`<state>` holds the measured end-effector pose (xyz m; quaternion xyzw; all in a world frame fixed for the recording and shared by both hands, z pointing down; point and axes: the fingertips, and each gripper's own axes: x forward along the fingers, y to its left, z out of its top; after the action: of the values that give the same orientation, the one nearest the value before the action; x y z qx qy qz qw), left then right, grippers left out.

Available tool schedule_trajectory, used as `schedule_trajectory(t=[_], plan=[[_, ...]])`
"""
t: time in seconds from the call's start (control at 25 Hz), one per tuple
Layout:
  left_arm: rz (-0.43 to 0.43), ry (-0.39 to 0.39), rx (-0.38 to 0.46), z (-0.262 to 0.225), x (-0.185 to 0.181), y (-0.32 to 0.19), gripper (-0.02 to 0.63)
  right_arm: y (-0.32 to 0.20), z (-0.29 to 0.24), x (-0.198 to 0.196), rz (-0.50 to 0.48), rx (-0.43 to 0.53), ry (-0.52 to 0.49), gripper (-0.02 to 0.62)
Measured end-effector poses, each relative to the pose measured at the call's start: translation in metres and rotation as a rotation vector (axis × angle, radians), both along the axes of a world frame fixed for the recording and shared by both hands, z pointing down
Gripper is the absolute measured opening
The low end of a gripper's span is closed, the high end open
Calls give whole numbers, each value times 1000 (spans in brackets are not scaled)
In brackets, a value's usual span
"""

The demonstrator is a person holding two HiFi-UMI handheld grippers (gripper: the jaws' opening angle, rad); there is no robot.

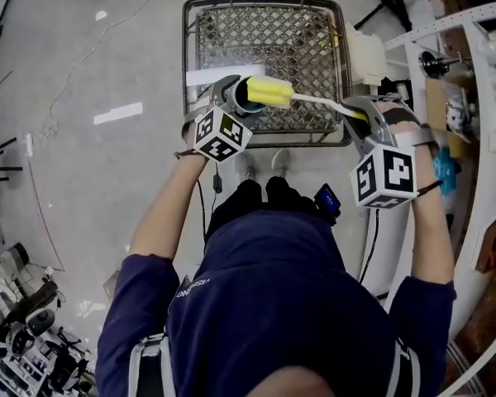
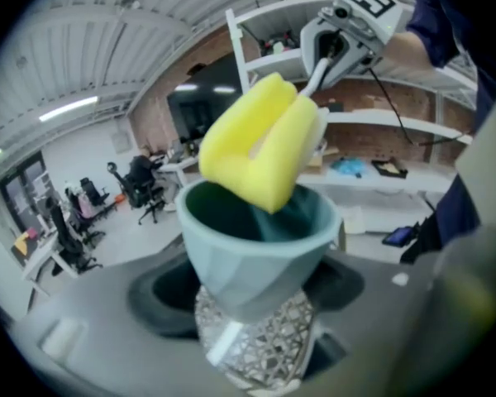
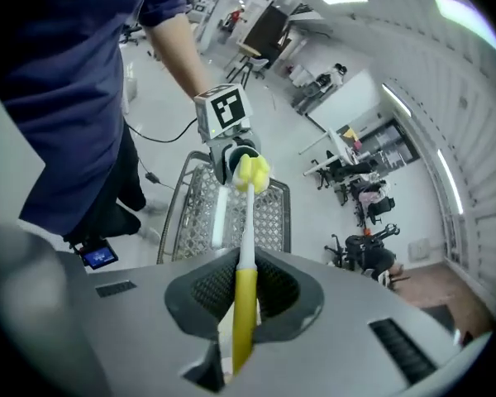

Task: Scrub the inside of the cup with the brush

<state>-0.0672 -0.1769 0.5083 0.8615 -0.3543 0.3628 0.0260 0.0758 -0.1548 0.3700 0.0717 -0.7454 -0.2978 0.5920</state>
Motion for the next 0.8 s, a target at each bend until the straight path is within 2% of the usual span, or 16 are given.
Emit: schedule_trajectory(t=[0.2,0.32,0.52,0.72,0.8], plan=[[-2,-68,-32,3,-12,2,357,-3,-6,-23,-104,97,142,29],[8,-130,-52,6,-17,2,357,-6,-18,-46,-168,113,195,29],[47,-238,-67,15,-13,3,357,-1,2,-65,-225,165,246,29],[68,-282,-97,23,-4,4,358,-16,7,-78,-251,260,237,29],[72,-298,-107,26,-2,5,358,-23,10,-72,-234,258,255,29]])
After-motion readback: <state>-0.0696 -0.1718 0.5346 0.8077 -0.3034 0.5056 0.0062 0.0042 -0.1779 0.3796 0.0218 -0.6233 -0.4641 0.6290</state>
